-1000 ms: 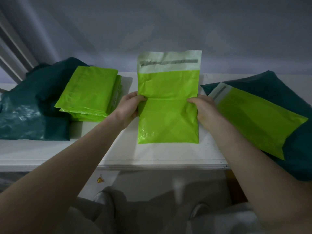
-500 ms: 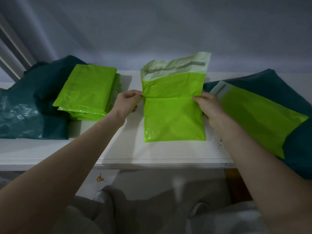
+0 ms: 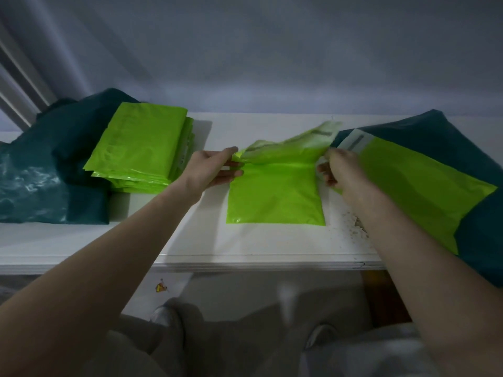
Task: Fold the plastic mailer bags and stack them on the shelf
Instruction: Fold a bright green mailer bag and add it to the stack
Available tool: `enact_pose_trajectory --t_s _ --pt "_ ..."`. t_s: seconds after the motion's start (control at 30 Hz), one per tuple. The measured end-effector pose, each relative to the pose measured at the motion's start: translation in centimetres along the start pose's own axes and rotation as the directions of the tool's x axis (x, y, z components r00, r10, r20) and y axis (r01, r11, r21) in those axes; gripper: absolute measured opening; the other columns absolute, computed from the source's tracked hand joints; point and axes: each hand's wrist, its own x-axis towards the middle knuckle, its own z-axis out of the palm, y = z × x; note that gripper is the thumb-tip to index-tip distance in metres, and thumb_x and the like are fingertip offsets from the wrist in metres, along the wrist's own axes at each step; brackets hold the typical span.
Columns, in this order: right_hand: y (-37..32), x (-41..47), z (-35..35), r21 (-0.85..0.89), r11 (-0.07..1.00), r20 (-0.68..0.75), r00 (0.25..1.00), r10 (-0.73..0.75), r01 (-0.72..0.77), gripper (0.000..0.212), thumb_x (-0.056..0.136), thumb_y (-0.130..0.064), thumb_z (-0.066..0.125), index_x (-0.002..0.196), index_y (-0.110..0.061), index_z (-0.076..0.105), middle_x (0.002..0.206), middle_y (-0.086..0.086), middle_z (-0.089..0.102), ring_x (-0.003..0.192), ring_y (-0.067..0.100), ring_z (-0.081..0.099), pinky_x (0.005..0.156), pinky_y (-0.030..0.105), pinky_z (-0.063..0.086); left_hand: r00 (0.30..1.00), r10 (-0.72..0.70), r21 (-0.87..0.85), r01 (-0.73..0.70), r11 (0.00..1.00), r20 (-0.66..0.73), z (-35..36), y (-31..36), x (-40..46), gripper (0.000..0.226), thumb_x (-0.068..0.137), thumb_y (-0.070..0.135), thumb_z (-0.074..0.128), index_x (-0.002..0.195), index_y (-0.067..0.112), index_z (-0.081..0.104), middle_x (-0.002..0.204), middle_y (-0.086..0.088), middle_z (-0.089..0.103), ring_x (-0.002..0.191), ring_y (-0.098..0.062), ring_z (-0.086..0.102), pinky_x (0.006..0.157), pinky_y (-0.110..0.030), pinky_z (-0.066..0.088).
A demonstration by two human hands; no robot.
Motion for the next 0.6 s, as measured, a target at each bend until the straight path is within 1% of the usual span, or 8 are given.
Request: enact_pose_trajectory --t_s 0.07,0.1,0.23,0.3,0.37,0.43,0.5,0.6 --pt "-0.2 0.0 0.0 0.160 0.981 0.037 0.994 0.106 -0.111 0.024 0.097 -0.023 0.035 0.088 -0.011 0.055 0.047 0.004 0.061 0.035 0.016 0.048 0.043 0.019 0.040 1.000 -0.002 0.020 0.001 1.000 0.017 0.0 -0.2 0.1 0.020 0.088 0.023 0.063 0.099 0.007 0.067 0.091 -0.010 0.067 0.081 -0.019 0.066 0.076 -0.021 0.055" --pt "-0.3 -0.2 -0.1 0.201 0.969 0.071 0.989 0.129 -0.141 0.030 0.097 -0.026 0.034 0.083 -0.010 0.056 0.052 0.006 0.063 0.040 0.018 0.053 0.044 0.020 0.044 1.000 0.004 0.046 -0.005 0.999 0.030 0.0 -0.4 0.1 0.021 0.087 0.020 0.064 0.101 0.005 0.067 0.093 -0.011 0.067 0.084 -0.019 0.065 0.077 -0.020 0.055" --pt "-0.2 -1.1 -0.7 0.195 0.961 0.191 0.968 0.161 -0.198 0.036 0.096 -0.032 0.039 0.076 -0.010 0.060 0.076 0.010 0.058 0.059 0.026 0.057 0.060 0.032 0.050 0.999 0.016 0.116 -0.022 0.993 0.049 0.0 -0.6 0.1 0.015 0.085 0.012 0.066 0.100 0.012 0.066 0.092 -0.006 0.066 0.080 -0.013 0.062 0.079 -0.018 0.052" --pt "-0.1 -1.3 -0.7 0.181 0.961 0.219 0.961 0.168 -0.209 0.024 0.092 -0.027 0.052 0.077 -0.009 0.060 0.078 0.008 0.058 0.061 0.024 0.058 0.063 0.030 0.053 0.999 0.025 0.151 -0.032 0.988 0.044 0.0 -0.7 0.3 0.020 0.085 0.008 0.065 0.105 0.013 0.065 0.087 -0.005 0.062 0.074 -0.012 0.060 0.070 -0.013 0.051" --pt "0.0 -1.3 -0.7 0.135 0.971 0.225 0.961 0.163 -0.196 0.010 0.086 -0.015 0.062 0.078 -0.009 0.059 0.073 0.008 0.057 0.057 0.021 0.057 0.051 0.023 0.053 0.998 0.045 0.199 -0.051 0.979 0.032 0.0 -0.8 0.4 0.027 0.085 0.007 0.065 0.112 0.011 0.063 0.083 -0.004 0.057 0.066 -0.009 0.058 0.060 -0.009 0.049" --pt "0.1 -1.2 -0.7 0.051 0.985 0.224 0.963 0.149 -0.164 0.005 0.081 -0.006 0.066 0.081 -0.009 0.062 0.072 0.007 0.056 0.055 0.018 0.053 0.040 0.014 0.045 0.999 0.050 0.219 -0.052 0.974 0.012 0.0 -0.9 0.4 0.029 0.085 0.008 0.065 0.114 0.011 0.061 0.082 -0.003 0.057 0.054 0.000 0.059 0.054 -0.007 0.048" --pt "0.3 -1.1 -0.7 0.008 0.992 0.227 0.966 0.120 -0.125 0.016 0.080 0.001 0.065 0.093 -0.009 0.066 0.075 0.006 0.056 0.058 0.015 0.052 0.038 0.012 0.041 0.999 0.047 0.226 -0.044 0.973 -0.007 0.0 -1.0 0.4 0.030 0.085 0.008 0.066 0.113 0.013 0.058 0.082 -0.004 0.057 0.043 0.005 0.056 0.048 -0.006 0.045" --pt "0.8 -1.0 -0.8 -0.002 0.996 0.246 0.966 0.082 -0.084 0.036 0.081 0.007 0.061 0.109 -0.015 0.061 0.080 0.007 0.057 0.066 0.015 0.055 0.046 0.016 0.049 0.999 0.029 0.265 -0.017 0.964 -0.044 0.3 -1.3 0.2 0.030 0.083 0.011 0.069 0.107 0.013 0.051 0.078 -0.004 0.054 0.041 0.001 0.056 0.046 -0.008 0.048"
